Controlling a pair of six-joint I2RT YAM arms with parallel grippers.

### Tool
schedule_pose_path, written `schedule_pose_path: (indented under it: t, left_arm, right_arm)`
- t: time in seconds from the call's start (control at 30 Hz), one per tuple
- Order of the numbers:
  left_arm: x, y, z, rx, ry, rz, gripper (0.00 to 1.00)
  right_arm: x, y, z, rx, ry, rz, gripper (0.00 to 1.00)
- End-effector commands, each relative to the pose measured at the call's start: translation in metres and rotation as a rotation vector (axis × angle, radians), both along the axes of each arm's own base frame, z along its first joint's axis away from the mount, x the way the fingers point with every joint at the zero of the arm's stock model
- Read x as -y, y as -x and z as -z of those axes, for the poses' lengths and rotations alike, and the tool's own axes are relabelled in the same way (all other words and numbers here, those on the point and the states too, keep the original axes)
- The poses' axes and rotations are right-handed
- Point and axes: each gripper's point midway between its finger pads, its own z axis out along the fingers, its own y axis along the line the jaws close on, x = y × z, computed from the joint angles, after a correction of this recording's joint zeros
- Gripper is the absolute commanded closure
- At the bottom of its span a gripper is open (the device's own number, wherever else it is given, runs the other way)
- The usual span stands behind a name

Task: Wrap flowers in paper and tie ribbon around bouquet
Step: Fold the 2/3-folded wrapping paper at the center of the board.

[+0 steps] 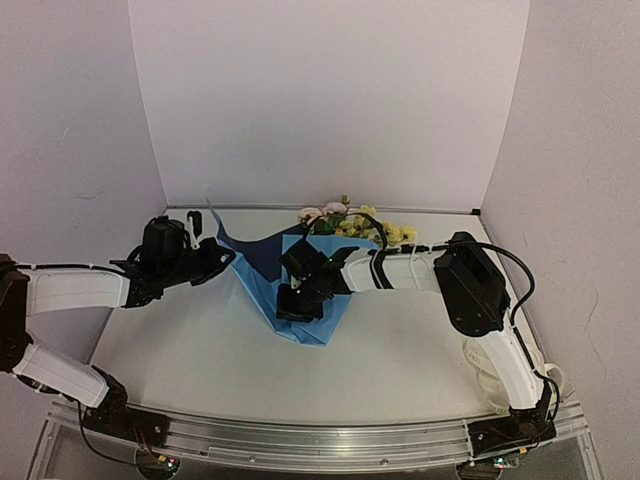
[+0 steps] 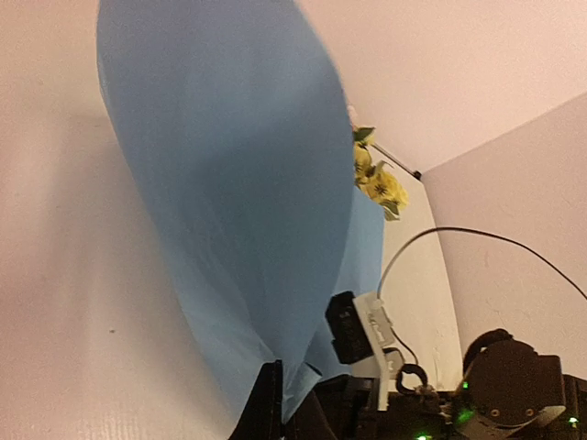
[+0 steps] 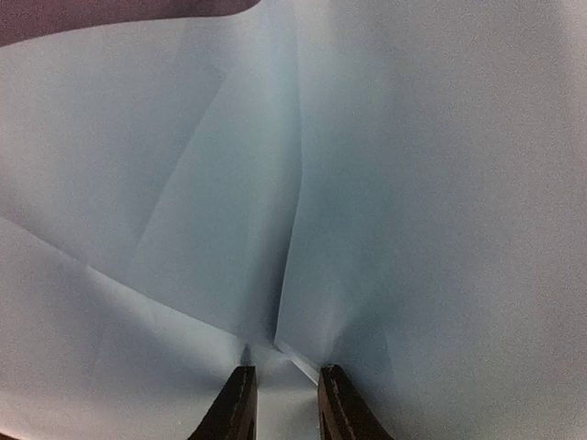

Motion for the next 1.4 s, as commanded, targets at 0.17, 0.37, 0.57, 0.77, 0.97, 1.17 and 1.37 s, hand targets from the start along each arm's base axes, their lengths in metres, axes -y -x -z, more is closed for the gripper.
schedule_pose_path:
  t: [0.17, 0.37, 0.57, 0.77, 0.97, 1.17, 1.37]
  left_arm:
    - [0.071, 0.007, -0.049, 0.140, 0.016, 0.344, 1.00]
    - [0.112, 0.021, -0.043, 0.131, 0.035, 0.499, 1.00]
    - [0.117, 0.020, -0.030, 0.101, 0.047, 0.506, 1.00]
    - [0.117, 0.020, -0.023, 0.088, 0.053, 0.509, 1.00]
    - [0.116, 0.020, -0.023, 0.089, 0.051, 0.498, 1.00]
    - [0.114, 0.022, -0.023, 0.094, 0.050, 0.495, 1.00]
    - [0.113, 0.024, -0.028, 0.110, 0.060, 0.501, 1.00]
  right_arm:
    - [0.037, 0.017, 0.053, -0.079, 0.178, 0.024, 0.74]
    - [0.038, 0.017, 0.046, -0.069, 0.165, 0.026, 0.73]
    - [0.032, 0.009, 0.013, -0.049, -0.015, 0.071, 0.72]
    - [0.033, 0.001, -0.014, -0.062, -0.178, 0.116, 0.71]
    - [0.036, -0.003, -0.040, -0.036, -0.254, 0.133, 0.71]
    - [0.044, -0.003, -0.053, -0.015, -0.264, 0.144, 0.70]
    - [0.051, -0.005, -0.065, 0.015, -0.266, 0.161, 0.70]
